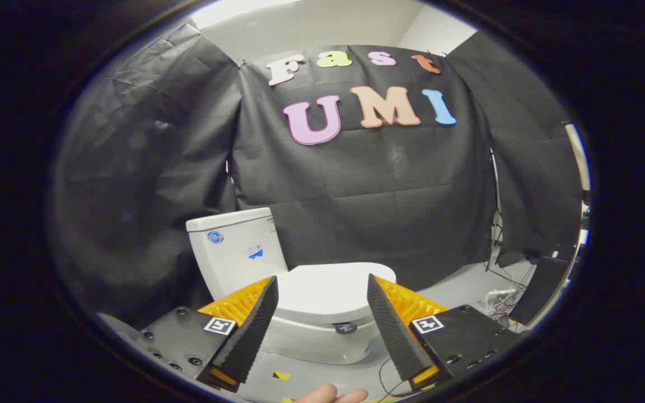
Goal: Open the toilet lid.
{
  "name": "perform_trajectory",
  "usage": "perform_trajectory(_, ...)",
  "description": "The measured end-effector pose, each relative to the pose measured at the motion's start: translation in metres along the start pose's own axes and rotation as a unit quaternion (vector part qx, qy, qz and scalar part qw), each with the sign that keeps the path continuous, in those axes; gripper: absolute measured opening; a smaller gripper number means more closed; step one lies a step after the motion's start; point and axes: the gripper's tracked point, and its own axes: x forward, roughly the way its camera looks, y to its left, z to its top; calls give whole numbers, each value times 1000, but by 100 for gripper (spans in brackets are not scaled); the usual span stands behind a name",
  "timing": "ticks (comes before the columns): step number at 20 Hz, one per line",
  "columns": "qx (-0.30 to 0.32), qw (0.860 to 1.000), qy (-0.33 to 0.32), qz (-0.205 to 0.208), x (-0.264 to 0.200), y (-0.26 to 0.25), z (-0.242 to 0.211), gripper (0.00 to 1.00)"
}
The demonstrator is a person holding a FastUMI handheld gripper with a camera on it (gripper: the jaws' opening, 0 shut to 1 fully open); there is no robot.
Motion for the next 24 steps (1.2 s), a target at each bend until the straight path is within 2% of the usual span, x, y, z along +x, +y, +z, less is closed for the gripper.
perform_trajectory(24,3,1000,15,9,4,6,-7,98)
